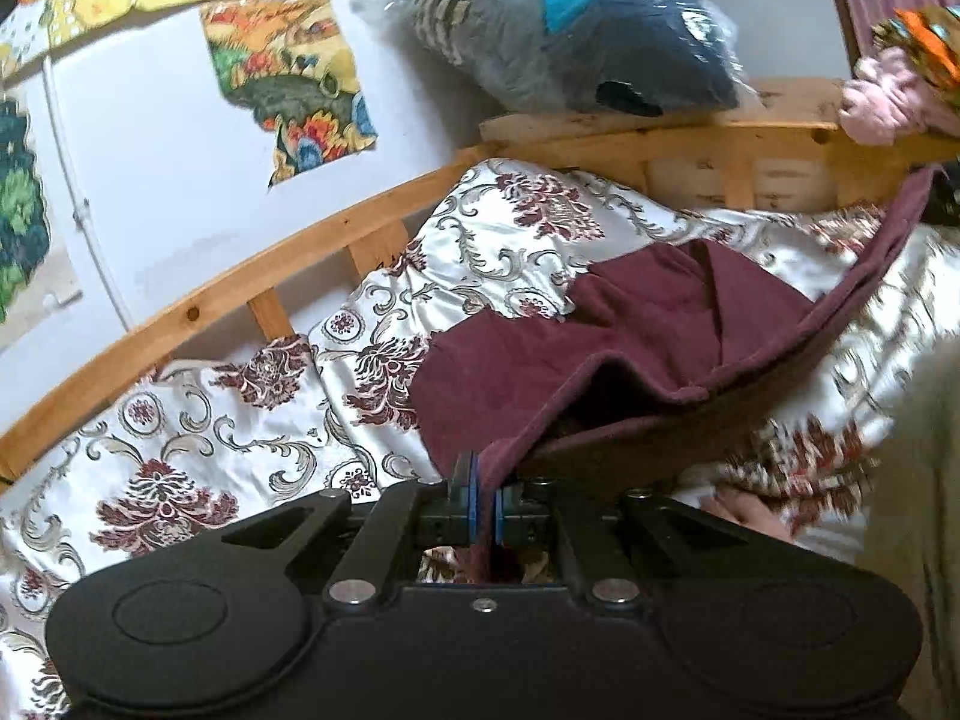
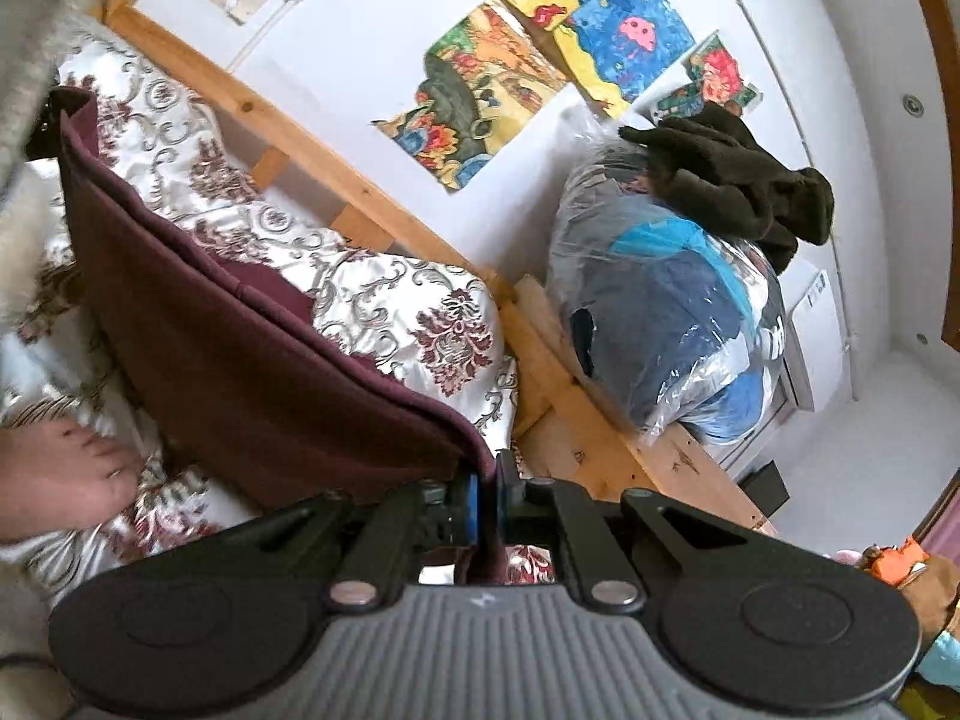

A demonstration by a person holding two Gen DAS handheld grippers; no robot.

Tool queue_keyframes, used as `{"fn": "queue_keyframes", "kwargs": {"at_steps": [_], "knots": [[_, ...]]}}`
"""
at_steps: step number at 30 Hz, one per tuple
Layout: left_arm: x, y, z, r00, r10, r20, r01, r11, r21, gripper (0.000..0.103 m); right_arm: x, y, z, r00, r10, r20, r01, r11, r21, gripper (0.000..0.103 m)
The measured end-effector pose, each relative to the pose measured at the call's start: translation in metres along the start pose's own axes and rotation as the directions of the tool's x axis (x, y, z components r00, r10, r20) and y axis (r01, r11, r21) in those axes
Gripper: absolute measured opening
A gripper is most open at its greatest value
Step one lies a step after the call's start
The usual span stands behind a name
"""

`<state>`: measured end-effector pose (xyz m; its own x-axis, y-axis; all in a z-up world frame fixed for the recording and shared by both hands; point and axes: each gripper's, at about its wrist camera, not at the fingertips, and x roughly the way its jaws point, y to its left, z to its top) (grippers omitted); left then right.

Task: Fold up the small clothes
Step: 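Lift the hem with both grippers, fold it toward the collar, and open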

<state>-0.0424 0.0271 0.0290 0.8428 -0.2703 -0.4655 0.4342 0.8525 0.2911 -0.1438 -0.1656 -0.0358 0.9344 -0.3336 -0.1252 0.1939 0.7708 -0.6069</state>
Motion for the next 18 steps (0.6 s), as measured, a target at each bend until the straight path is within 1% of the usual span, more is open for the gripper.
{"fn": "queue_keyframes", "kwargs": {"at_steps": [3,8,10,13,15,18], "knots": [[0.021,0.005,0.018,1.0,0.017,-0.005,-0.017,1.0,-0.019,0.005,0.028,-0.005,0.005,1.0,-0.015,0.01,0.015,0.999,0.043,0.007],[0.068,0.007,0.051,0.997,0.071,-0.008,-0.071,0.997,0.023,0.005,0.092,-0.016,0.015,0.999,-0.03,0.022,0.028,0.996,0.091,0.007],[0.098,0.011,0.064,0.995,0.089,-0.042,-0.089,0.996,0.003,0.005,0.122,-0.018,0.017,1.0,-0.005,0.028,0.002,0.994,0.105,0.007],[0.148,0.026,0.078,0.989,0.086,-0.116,-0.095,0.992,-0.078,0.005,0.167,-0.015,0.02,0.999,0.014,0.036,-0.019,0.992,0.126,0.007],[0.183,0.038,0.083,0.981,0.094,-0.167,-0.117,0.984,-0.132,0.005,0.196,-0.009,0.023,0.999,0.018,0.041,-0.023,0.992,0.122,0.007],[0.231,0.049,0.086,0.969,0.112,-0.22,-0.149,0.976,-0.157,0.005,0.237,0.005,0.023,0.999,0.029,0.03,-0.032,0.994,0.103,0.007]]}}
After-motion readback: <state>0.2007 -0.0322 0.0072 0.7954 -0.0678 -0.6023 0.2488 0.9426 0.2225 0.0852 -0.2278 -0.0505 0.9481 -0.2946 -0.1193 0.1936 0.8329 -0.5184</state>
